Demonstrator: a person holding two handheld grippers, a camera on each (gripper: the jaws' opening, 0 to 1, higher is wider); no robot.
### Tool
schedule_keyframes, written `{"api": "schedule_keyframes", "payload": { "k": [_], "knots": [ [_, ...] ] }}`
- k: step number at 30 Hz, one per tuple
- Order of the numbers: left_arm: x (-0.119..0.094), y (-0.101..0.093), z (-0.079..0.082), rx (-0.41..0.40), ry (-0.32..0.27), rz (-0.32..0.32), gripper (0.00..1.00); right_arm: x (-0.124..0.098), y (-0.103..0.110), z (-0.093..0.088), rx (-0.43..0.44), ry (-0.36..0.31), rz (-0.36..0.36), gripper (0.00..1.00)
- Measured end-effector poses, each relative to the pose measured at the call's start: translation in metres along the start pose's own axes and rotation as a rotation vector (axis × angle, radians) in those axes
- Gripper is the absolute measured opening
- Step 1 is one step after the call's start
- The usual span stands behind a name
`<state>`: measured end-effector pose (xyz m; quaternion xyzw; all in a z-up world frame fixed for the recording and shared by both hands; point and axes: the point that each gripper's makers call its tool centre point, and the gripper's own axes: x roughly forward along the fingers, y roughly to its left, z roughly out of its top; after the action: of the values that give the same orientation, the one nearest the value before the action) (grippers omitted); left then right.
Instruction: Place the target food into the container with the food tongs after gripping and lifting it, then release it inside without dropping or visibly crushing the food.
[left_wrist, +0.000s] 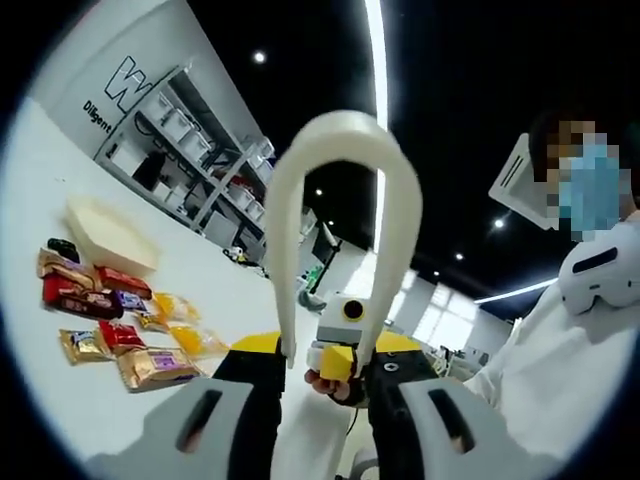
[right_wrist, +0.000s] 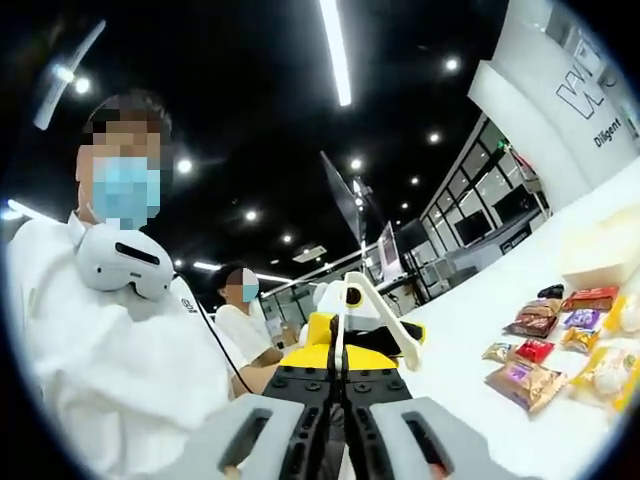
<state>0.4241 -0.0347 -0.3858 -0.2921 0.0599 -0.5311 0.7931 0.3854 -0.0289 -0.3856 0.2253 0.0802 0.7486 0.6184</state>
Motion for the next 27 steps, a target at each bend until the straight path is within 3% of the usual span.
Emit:
{"api": "schedule_keyframes", "payload": {
  "k": [14,27],
  "knots": [
    [-0.0001,-0.0040,-0.0007,-0.006,0.001,-0.017,0.27,-0.0001,0.0026,-0.0004,0.019,0.007,0.013,0.00],
    [-0.0046,-0.0030,-0.0003,-0.034,0.008,-0.023,0.26,-0.0079,0.0029,-0.0044,-0.009,0.078,0.000,0.00]
  ]
}}
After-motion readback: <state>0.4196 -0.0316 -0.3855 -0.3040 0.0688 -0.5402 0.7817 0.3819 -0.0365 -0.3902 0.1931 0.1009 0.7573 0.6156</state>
